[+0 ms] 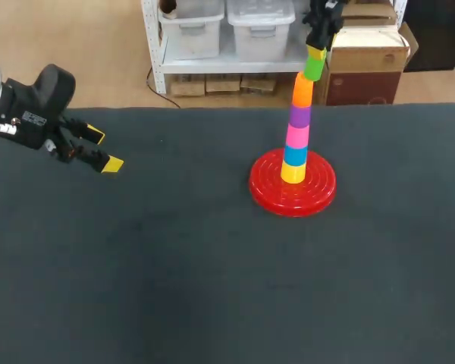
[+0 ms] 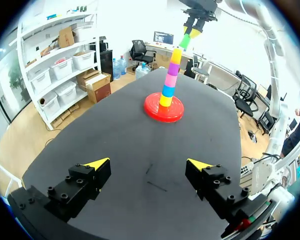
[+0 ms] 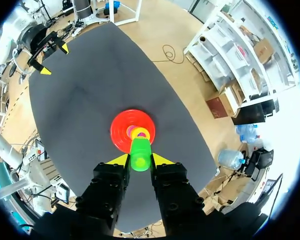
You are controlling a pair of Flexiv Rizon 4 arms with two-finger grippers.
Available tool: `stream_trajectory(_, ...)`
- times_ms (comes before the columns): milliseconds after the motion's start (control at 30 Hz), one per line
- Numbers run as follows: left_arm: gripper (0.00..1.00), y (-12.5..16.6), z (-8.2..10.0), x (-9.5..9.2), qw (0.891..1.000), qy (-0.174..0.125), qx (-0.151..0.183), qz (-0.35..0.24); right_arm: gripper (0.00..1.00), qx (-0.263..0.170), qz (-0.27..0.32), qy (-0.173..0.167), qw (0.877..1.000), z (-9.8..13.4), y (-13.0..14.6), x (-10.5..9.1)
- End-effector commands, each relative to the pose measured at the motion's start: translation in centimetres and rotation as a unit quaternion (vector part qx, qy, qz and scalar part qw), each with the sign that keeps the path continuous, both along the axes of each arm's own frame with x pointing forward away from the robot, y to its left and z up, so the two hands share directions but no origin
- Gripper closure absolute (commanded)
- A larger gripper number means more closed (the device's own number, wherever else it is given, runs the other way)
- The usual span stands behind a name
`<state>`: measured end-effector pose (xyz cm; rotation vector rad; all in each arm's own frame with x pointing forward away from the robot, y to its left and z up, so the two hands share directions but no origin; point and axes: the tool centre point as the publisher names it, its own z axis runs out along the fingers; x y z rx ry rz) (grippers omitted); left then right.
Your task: Pick up and stack the cylinders on the red base in this order: pink,purple,orange,green
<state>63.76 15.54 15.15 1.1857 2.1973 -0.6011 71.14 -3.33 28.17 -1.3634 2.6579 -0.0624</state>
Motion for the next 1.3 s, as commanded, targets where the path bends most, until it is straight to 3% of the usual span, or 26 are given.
stream_trajectory(33, 0.00, 0.0, 0.0, 0.2, 1.000, 0.002, 0.002, -0.001, 1.00, -0.003, -0.001, 0.007, 1.000, -0.3, 0.4, 0.7)
stream_trajectory(433, 0.00, 0.0, 0.0, 0.2, 1.000, 0.002, 0.002, -0.001, 1.00, -0.011, 0.004, 0.016, 1.000, -1.0, 1.0, 1.8)
stream_trajectory(833, 0.00, 0.0, 0.0, 0.2, 1.000, 0.002, 0.002, -0.001, 1.00, -0.030, 0.023, 0.054, 0.998, -2.3, 1.4, 3.3)
stream_trajectory(1100, 0.00, 0.0, 0.0, 0.2, 1.000, 0.002, 0.002, -0.001, 1.00, -0.042, 0.038, 0.048, 0.997, -1.3, 2.2, 3.1)
stream_trajectory(1300, 0.00, 0.0, 0.0, 0.2, 1.000, 0.002, 0.002, -0.001, 1.00, -0.065, 0.050, 0.067, 0.994, -1.6, 2.2, 2.4)
